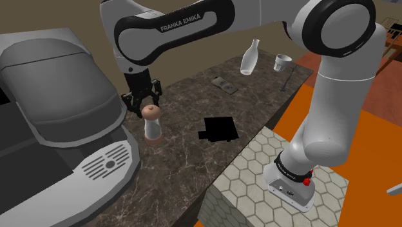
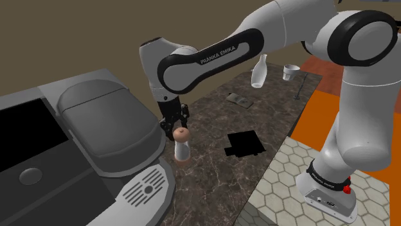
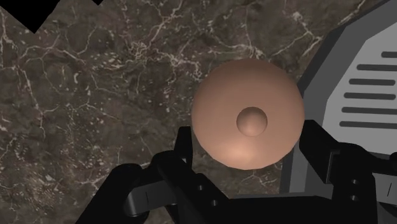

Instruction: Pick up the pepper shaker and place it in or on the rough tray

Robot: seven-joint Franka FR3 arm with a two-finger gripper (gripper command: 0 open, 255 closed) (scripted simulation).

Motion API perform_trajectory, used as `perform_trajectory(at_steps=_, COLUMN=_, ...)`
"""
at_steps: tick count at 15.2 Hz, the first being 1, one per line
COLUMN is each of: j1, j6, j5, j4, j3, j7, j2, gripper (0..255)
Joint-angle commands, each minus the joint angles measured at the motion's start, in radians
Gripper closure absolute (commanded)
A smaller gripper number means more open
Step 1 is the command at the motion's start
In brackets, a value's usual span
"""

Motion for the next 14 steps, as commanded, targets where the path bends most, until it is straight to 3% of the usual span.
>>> perform_trajectory(at_steps=1, j1=0.0, j6=-0.021, j5=0.003, j4=0.016, j3=0.001, j7=0.0, j2=-0.006, gripper=255)
perform_trajectory(at_steps=14, j1=0.003, j6=-0.185, j5=0.014, j4=0.155, j3=0.007, j7=-0.001, j2=-0.033, gripper=255)
